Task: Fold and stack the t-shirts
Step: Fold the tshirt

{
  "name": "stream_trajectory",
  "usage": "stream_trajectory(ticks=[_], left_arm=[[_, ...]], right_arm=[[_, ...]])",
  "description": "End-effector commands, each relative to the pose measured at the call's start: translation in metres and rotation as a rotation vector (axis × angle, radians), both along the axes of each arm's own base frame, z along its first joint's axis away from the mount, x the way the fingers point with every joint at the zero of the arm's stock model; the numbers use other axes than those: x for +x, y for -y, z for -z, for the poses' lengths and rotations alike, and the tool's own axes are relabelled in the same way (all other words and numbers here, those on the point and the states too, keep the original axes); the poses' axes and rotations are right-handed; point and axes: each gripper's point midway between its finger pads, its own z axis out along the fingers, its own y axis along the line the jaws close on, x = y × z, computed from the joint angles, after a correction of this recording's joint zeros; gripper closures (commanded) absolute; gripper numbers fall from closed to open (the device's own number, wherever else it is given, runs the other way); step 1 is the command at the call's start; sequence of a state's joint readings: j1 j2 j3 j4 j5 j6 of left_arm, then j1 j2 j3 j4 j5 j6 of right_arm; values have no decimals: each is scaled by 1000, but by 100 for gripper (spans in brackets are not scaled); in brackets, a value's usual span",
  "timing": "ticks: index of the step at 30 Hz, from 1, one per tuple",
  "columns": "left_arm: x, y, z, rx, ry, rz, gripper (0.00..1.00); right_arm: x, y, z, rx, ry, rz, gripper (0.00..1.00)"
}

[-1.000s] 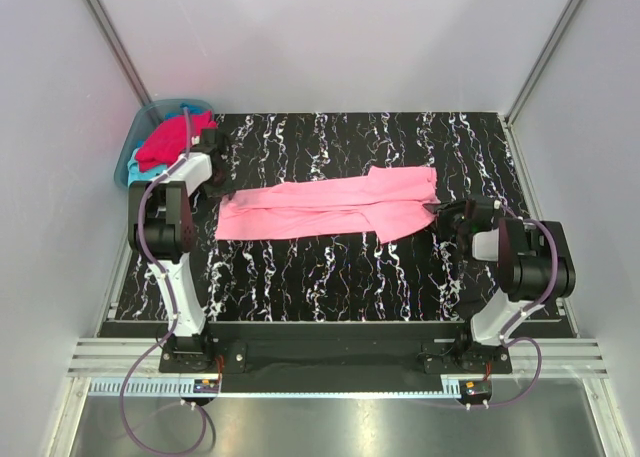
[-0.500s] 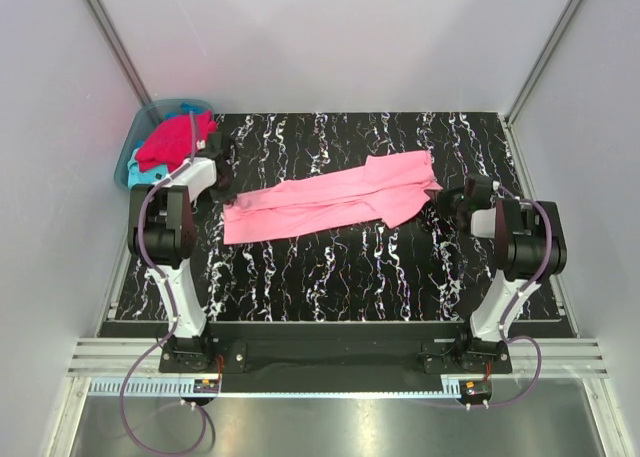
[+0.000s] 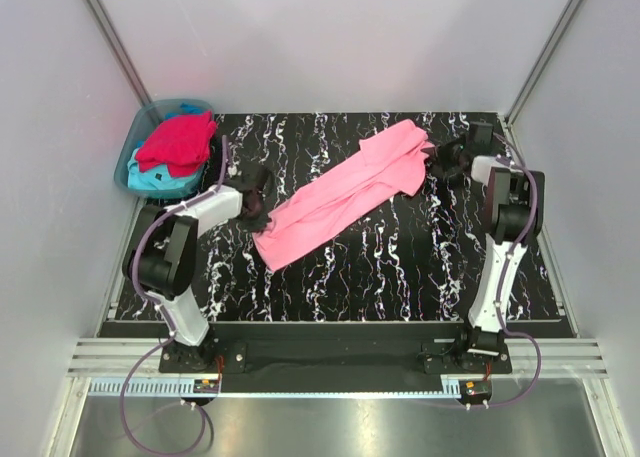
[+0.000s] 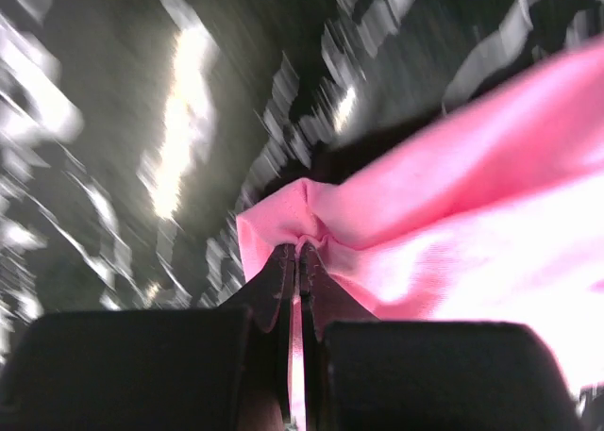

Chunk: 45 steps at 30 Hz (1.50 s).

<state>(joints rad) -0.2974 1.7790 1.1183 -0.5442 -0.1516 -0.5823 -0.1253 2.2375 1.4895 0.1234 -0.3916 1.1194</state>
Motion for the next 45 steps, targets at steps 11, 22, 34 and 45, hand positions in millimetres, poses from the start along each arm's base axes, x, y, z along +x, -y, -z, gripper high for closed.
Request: stream_trajectory(ticks=[11,22,34,45], left_arm=[[-116,147,-15,-131,-25,285,100],[-167,208,-19,-140,-14,451,100],[-223,240,-22,-153,-9,567,100],[-222,219,-21,-106,38,542,67]], right_arm=[[-7,-83,25,55,-154,-381,99],[-1,-143,-24,51,-32,-563,98],[20,-190,-33,61,33,-680,96],[23,-190,-28,1,79,-717,65]])
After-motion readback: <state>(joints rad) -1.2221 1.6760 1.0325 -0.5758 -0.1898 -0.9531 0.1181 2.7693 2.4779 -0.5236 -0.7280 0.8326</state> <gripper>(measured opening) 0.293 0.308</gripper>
